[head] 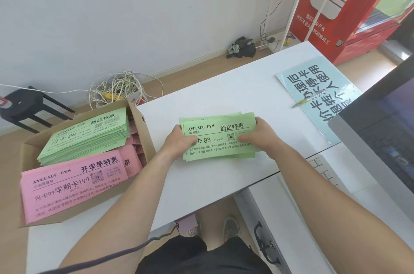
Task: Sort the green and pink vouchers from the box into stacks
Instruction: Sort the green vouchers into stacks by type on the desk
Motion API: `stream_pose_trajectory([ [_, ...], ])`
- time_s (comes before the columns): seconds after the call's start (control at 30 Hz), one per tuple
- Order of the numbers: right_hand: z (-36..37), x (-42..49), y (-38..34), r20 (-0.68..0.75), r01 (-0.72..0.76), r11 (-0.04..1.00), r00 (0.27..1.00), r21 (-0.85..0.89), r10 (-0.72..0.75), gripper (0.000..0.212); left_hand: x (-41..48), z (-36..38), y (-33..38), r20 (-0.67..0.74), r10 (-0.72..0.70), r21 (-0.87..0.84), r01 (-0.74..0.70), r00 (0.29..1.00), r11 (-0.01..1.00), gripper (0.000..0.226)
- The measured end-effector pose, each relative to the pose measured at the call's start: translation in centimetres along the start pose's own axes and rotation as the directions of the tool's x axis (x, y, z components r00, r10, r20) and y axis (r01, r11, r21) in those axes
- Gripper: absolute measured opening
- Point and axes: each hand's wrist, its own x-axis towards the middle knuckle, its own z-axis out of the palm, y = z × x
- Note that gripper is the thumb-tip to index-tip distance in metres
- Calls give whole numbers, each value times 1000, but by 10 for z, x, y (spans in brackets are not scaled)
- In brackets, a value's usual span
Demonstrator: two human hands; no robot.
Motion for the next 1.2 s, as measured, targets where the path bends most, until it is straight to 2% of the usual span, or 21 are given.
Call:
stream_pose_trajectory([
  [0.27, 1, -9, 9, -72, 82, 988, 993, -132, -92, 51, 0, 7, -15, -63, 38, 61, -35, 997, 998, 37],
  [0.43, -1, -17, 13, -35, 169, 969, 983, -178, -178, 56, -4, 7, -17, -103, 18, 103, -7, 995, 995, 38],
  [0.57, -4, -21, 20, 17, 250, 948, 968, -194, -252, 61, -3, -5, -16, -58, -33, 109, 40, 998, 993, 49],
  [0.63, -4, -25, 24, 18, 273, 941, 961, -200, -275, 61, 0, -14, -6, -106, -4, 105, 15, 994, 994, 49],
  [0.73, -3, -29, 28, 3, 276, 939, 960, -203, -281, 59, 16, -19, 15, -151, 108, 144, -86, 983, 986, 35],
  [0.87, -2, -29, 31, -5, 268, 938, 961, -221, -276, 56, 60, -18, 32, -6, 201, 351, -186, 980, 918, 18],
  [1.0, -1, -27, 32, -15, 255, 939, 964, -231, -266, 55, 96, -17, 26, 126, 185, 604, -223, 975, 765, 47],
  [1.07, 0, -26, 31, -14, 250, 939, 965, -236, -261, 55, 103, -19, 24, 159, 214, 659, -265, 964, 703, 49],
  [1.2, -2, -25, 29, -9, 240, 939, 968, -245, -250, 55, 113, -27, 18, 200, 252, 722, -316, 947, 615, 35],
])
